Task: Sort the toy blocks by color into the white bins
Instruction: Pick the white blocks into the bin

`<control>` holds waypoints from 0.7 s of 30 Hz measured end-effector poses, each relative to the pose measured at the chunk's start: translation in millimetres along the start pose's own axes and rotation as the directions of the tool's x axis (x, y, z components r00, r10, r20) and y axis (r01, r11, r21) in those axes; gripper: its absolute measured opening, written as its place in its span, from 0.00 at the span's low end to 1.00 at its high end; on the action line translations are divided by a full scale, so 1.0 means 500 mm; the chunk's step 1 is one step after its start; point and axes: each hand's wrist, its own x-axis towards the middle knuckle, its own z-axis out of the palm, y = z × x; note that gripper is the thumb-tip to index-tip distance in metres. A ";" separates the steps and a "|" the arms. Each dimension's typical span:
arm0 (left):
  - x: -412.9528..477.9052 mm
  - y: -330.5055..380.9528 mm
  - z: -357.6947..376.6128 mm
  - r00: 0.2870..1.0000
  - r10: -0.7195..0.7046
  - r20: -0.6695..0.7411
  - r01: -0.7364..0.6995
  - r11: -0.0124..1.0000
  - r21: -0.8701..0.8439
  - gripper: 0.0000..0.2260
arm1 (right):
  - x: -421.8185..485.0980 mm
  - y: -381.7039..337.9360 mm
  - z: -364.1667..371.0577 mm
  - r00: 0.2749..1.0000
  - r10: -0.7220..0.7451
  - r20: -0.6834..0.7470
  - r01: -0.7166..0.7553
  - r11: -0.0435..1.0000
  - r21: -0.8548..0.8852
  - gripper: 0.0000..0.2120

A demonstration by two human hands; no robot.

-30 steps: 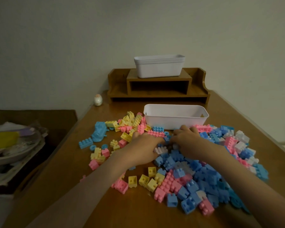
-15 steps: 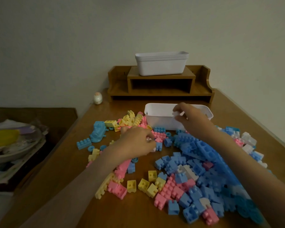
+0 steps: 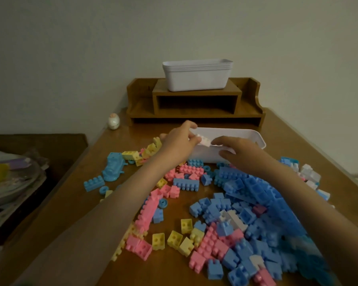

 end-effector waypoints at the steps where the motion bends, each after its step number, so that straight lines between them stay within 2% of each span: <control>1: 0.007 0.003 0.004 1.000 -0.005 -0.022 0.004 1.000 -0.021 0.13 | -0.009 0.000 -0.002 1.000 -0.004 0.018 0.004 1.000 -0.025 0.16; 4: 0.033 -0.004 0.020 0.995 -0.040 -0.089 0.042 0.999 0.026 0.13 | -0.031 0.006 -0.007 0.999 0.009 0.042 -0.005 0.995 -0.099 0.20; 8: 0.038 -0.015 0.033 0.992 -0.076 0.105 0.039 0.947 0.319 0.18 | -0.051 0.023 -0.010 1.000 -0.006 -0.009 0.005 0.992 -0.128 0.21; 11: 0.000 -0.004 0.022 0.997 0.057 0.050 -0.071 0.936 0.345 0.18 | -0.073 0.027 -0.024 0.998 -0.065 0.018 0.065 0.997 -0.035 0.13; 13: -0.046 0.007 0.013 0.983 0.168 0.068 -0.179 0.958 0.226 0.15 | -0.099 0.013 -0.034 0.975 -0.129 0.180 0.123 0.991 0.045 0.08; 15: -0.102 0.023 0.004 0.932 0.266 0.246 -0.290 0.955 0.065 0.14 | -0.124 -0.002 -0.034 0.917 -0.179 0.356 0.169 0.984 0.058 0.06; 17: -0.159 0.038 -0.003 0.821 0.301 0.485 -0.331 0.943 -0.024 0.17 | -0.146 -0.015 -0.028 0.858 -0.171 0.484 0.201 0.980 -0.010 0.06; 18: -0.181 0.039 -0.003 0.772 0.273 0.573 -0.309 0.950 -0.036 0.20 | -0.154 -0.019 -0.023 0.839 -0.150 0.524 0.209 0.976 -0.056 0.08; 19: -0.198 0.037 -0.002 0.744 0.233 0.626 -0.296 0.955 -0.003 0.25 | -0.160 -0.021 -0.018 0.828 -0.128 0.546 0.219 0.970 -0.106 0.10; 21: -0.220 0.026 0.005 0.738 0.189 0.648 -0.394 0.900 0.186 0.30 | -0.168 -0.025 -0.011 0.823 -0.096 0.560 0.249 0.947 -0.203 0.14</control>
